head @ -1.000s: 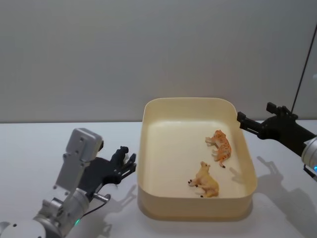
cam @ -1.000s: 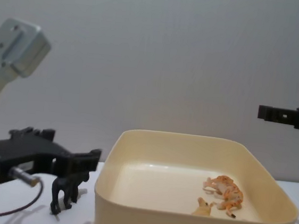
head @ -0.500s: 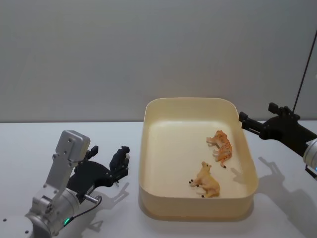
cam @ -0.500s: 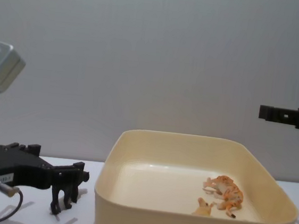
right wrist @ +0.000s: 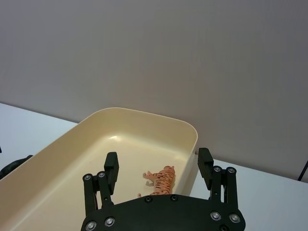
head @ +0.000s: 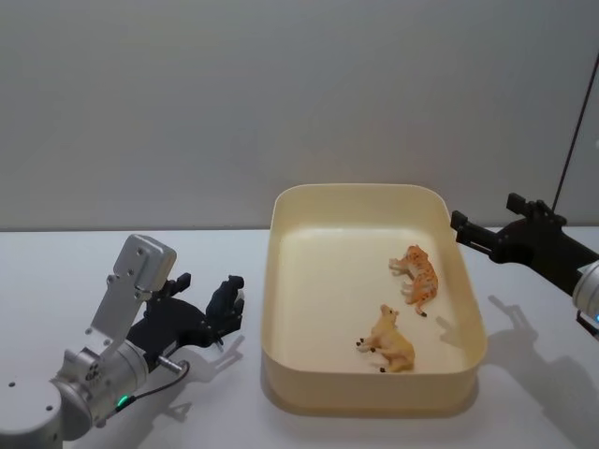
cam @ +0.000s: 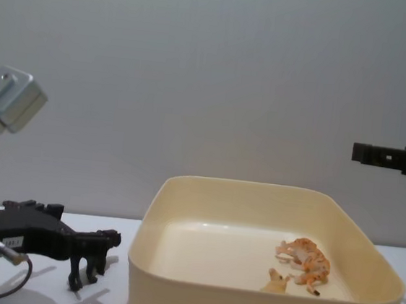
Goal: Pick up the toy alternately with two hands and place it into the central storage box.
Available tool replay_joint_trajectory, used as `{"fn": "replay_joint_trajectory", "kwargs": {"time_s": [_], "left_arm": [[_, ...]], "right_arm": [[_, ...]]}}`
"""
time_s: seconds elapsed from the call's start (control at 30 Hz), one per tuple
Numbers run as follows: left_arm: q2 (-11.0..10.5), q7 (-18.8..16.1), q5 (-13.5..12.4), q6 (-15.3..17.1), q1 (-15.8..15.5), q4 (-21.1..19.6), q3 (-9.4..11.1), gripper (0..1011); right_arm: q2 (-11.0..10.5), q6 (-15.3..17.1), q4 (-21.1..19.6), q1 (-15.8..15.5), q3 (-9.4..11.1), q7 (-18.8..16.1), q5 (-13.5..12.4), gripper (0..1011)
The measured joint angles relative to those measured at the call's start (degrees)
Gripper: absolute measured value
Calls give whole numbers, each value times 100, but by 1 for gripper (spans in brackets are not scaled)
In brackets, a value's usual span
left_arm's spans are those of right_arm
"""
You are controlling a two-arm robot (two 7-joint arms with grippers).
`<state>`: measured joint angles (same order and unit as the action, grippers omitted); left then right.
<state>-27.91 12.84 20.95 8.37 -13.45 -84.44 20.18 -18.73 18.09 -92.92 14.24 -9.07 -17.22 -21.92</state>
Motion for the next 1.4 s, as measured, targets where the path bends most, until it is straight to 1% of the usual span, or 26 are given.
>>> {"fn": "replay_joint_trajectory", "kwargs": {"time_s": [0.27,0.37,0.67,0.77,0.83,0.87,1.0,1.03,1.07,1.13,1.2,1.27,1.3,1.33,1.4], "left_arm": [[104,201,-57,92,-213,334,-16,1002],[144,256,-60,92,-278,446,-16,1002],[346,550,-49,27,-605,1016,-2,1002],[382,601,-43,13,-661,1117,3,998],[410,642,-36,0,-706,1201,5,966],[427,665,-31,-6,-733,1249,7,927],[453,702,-25,-18,-777,1322,10,863],[465,720,-22,-22,-797,1355,11,811],[470,728,-20,-24,-804,1369,11,792],[484,749,-17,-29,-828,1410,12,718],[494,762,-15,-34,-841,1433,13,681],[503,774,-12,-38,-856,1462,14,599],[506,779,-11,-39,-860,1471,15,599],[512,788,-10,-41,-868,1487,16,538],[515,792,-10,-43,-872,1493,17,499]], "right_arm": [[0,0,0,0,0,-1,0,1001],[0,0,0,0,0,-1,0,1001],[0,0,1,0,-1,-1,0,1001],[0,0,1,0,-1,-1,0,1001],[0,0,1,0,0,-1,0,1001],[0,0,1,0,-1,-1,0,1001],[0,0,1,0,-1,-1,0,1001],[0,0,1,0,-1,-1,0,1001],[0,0,1,0,-1,-1,0,1001],[0,0,1,0,0,0,0,1001],[0,0,1,-1,0,0,0,1001],[0,0,1,0,-1,-1,0,1001],[0,0,1,0,-1,0,0,1001],[0,0,1,0,-1,0,0,1001],[0,0,1,0,0,0,0,1001]]}}
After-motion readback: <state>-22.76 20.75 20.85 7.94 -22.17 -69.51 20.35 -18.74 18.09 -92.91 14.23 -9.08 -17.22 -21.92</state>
